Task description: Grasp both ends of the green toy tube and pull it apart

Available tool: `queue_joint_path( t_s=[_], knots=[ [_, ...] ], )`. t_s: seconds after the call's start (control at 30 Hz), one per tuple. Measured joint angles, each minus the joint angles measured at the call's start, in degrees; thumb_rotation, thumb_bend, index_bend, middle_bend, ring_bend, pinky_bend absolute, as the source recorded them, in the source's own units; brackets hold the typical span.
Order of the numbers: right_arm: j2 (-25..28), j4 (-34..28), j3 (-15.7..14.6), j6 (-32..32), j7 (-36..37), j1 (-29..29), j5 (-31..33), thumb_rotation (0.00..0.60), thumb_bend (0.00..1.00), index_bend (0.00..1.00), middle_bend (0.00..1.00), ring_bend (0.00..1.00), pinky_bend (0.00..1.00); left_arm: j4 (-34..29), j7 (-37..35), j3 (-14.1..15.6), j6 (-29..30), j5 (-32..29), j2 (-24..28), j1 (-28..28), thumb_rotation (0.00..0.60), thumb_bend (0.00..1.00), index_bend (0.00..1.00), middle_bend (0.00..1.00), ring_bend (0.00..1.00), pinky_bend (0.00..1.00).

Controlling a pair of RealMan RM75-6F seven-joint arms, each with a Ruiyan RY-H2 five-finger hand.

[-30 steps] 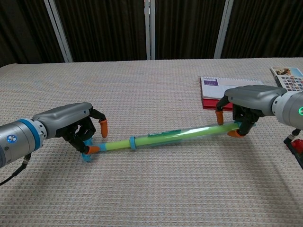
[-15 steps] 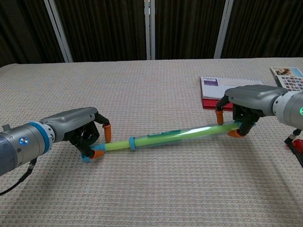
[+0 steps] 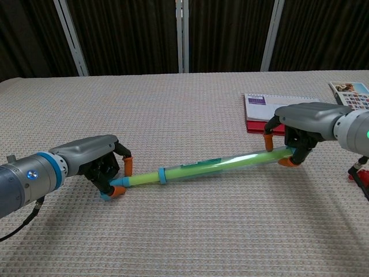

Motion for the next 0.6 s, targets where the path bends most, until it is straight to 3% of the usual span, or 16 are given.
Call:
queue_joint_path(
  t_s=[0.27,0.6],
  knots=[
    [0.47,-0.48,-0.19,0.30,0.31,-0.16,-0.35,0.600,0.45,0.68,1.00,1.00,1.00,0.22,-0.24,0.21,0.48,-0.22,0.27,-0.37,0.600,0.45,0.69,0.84,0.76,0.96],
    [2.31,-1.65,0.04,0.68,2.17,-0.90,-1.03,0.600,0.45,0.68,1.00,1.00,1.00,-0.25,0.31,0.41,1.17,-0.11,1.93,-0.69,0.600,0.48,0.71,0.84,0.76,0.96]
  ],
)
